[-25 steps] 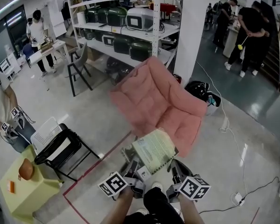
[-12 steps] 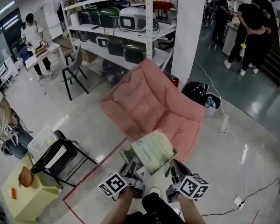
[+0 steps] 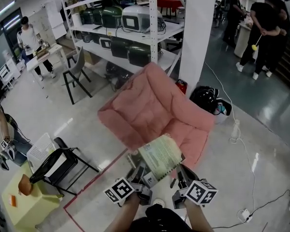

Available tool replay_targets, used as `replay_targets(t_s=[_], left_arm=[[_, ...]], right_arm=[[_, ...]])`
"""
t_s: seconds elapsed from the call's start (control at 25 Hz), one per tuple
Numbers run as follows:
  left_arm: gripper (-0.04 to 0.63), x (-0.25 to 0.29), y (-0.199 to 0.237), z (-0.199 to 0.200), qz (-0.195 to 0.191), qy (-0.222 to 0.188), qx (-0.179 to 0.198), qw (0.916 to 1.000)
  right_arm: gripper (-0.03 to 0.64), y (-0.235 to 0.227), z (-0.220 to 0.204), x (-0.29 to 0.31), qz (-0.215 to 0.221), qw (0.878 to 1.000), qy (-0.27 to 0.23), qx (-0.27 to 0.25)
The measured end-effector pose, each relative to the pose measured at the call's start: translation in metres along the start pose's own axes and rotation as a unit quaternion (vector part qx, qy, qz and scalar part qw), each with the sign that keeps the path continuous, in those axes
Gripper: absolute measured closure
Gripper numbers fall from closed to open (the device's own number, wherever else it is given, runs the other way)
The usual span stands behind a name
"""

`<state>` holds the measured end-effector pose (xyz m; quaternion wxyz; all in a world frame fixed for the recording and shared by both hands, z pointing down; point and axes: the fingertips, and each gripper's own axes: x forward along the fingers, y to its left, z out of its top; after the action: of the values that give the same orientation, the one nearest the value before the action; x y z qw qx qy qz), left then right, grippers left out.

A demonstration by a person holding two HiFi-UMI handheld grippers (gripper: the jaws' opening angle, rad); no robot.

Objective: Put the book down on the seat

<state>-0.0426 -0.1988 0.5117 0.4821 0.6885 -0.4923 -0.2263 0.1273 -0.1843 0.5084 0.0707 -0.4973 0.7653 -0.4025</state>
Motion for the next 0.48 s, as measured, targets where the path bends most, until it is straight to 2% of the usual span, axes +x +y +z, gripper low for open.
replay_targets(t_s=[0.24,0.48], left_arm=[[0.425,0.015,0.005,0.002,0.003,-0.015,-0.009,0.9998],[0.425,0.031,0.007,0.007,0.02,-0.002,0.018,0.9996]], right_arm=[[0.604,-0.009,0.009,0.018,0.011,1.0,0.009,-0.006],[0.604,-0.013,0.016,0.032,0.015,1.0,0.006,0.0]])
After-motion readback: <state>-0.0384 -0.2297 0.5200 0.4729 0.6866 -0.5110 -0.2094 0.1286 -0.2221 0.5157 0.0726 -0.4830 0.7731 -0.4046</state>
